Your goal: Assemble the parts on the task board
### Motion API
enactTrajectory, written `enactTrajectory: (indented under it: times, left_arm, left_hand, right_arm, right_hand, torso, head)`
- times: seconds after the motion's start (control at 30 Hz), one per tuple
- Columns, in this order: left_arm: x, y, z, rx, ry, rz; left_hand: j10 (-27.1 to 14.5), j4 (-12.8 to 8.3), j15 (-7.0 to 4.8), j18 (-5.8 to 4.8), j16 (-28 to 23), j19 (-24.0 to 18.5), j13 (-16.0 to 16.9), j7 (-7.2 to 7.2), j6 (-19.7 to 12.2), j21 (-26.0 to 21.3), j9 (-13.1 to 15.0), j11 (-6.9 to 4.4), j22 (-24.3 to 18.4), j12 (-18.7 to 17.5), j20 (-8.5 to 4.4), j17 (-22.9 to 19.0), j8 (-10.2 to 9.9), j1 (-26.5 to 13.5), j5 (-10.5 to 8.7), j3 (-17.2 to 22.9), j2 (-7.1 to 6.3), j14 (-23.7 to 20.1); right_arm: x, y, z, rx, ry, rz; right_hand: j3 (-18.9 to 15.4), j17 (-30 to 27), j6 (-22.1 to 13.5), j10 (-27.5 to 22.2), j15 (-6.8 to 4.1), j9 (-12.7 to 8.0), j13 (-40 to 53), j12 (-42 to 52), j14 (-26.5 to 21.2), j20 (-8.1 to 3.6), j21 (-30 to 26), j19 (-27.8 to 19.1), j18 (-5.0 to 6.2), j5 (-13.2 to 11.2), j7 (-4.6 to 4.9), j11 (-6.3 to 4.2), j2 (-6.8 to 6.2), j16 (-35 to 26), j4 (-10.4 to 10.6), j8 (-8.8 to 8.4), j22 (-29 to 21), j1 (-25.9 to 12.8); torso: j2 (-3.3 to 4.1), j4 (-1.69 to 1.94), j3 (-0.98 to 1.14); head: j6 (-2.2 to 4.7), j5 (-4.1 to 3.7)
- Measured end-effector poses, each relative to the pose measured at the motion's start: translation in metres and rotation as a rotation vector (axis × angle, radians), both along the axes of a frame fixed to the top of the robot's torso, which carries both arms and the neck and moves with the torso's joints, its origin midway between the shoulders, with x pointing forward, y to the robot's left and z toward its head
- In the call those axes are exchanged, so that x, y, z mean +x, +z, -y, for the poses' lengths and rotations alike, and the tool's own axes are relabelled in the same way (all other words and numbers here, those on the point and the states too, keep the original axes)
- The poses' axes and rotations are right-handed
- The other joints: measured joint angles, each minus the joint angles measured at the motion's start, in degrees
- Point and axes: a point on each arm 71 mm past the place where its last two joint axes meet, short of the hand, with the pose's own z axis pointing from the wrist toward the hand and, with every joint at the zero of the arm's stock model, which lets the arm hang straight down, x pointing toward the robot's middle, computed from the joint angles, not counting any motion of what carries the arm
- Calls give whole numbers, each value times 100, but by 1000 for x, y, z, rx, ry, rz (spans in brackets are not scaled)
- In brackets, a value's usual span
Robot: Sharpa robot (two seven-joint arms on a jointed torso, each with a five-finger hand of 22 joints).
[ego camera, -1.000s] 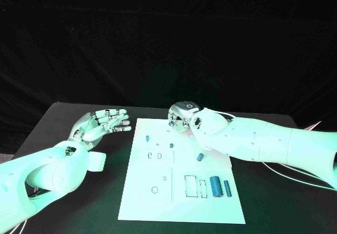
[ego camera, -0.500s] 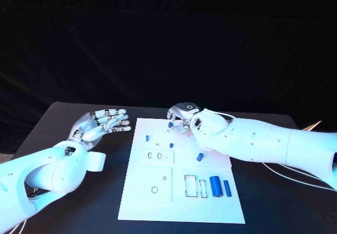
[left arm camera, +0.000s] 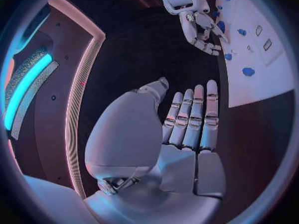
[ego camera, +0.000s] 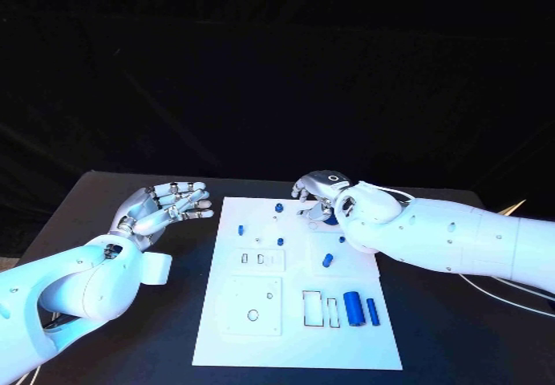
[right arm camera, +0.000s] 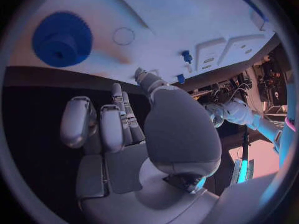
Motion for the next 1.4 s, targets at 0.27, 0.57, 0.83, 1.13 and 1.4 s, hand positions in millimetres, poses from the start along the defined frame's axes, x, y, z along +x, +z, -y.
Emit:
enactTrajectory:
  times: [0.27, 0.57, 0.83, 1.13, 1.4]
  left_arm:
    - [0, 0, 4, 1, -7, 2]
    - [1, 0, 9, 0, -16, 2]
    - [2, -1, 11, 1, -20, 1]
    - [2, -1, 11, 3, -21, -2]
    - [3, -2, 11, 4, -22, -4]
  left_hand:
    - [0, 0, 0, -1, 0, 0, 0, 0, 0, 0, 0, 0, 0, 0, 0, 0, 0, 0, 0, 0, 0, 0]
    - [0, 0, 0, 0, 0, 0, 0, 0, 0, 0, 0, 0, 0, 0, 0, 4, 0, 0, 0, 0, 0, 0]
    - [0, 0, 0, 0, 0, 0, 0, 0, 0, 0, 0, 0, 0, 0, 0, 4, 0, 0, 0, 0, 0, 0]
    - [0, 0, 0, 0, 0, -20, 0, 0, 0, 0, 0, 0, 0, -22, 20, 12, 0, 0, 0, 0, 0, 0]
    - [0, 0, 0, 0, 0, -20, 0, 0, 0, 0, 0, 0, 0, -22, 20, 12, 0, 0, 0, 0, 0, 0]
  right_arm:
    - [-20, 18, 50, 114, -78, 9]
    - [-25, 22, 81, 196, -149, -35]
    - [-21, 18, 83, 195, -161, -98]
    - [-14, 11, 73, 185, -156, -166]
    - [-9, 7, 67, 182, -157, -192]
  right_hand:
    - [100, 192, 229, 434, -21, 0, 39, 88, -21, 1, 115, 57, 0, 0, 16, -11, -185, 131, 166, 51, 222, -78]
    - [-303, 506, 108, 887, -23, -50, 238, 288, -19, -13, 334, 174, -1, 399, 45, -28, -318, 336, 369, -12, 492, -46]
    - [-1648, 786, -133, 1252, -168, 104, 5352, 5429, -8, -107, 1046, 398, -219, 377, -17, -155, -112, 873, 1038, 315, 652, 566]
    - [-1665, 786, -198, 1978, -72, 128, 6710, 7845, -11, -47, 1375, 392, -321, 443, 10, -63, -36, 1105, 1055, 555, 652, 533]
    - [-1608, 786, -158, 1980, -72, 127, 6711, 8166, -11, -47, 1528, 392, -320, 556, 25, -61, -5, 1142, 1053, 599, 651, 503]
  torso:
    - [-1, -71, 58]
    - [4, -131, 154]
    - [14, -149, 193]
    - [13, -147, 182]
    - [0, -138, 168]
  head:
    - [67, -29]
    - [87, -8]
    - [63, -23]
    - [25, -44]
    - [-13, -50]
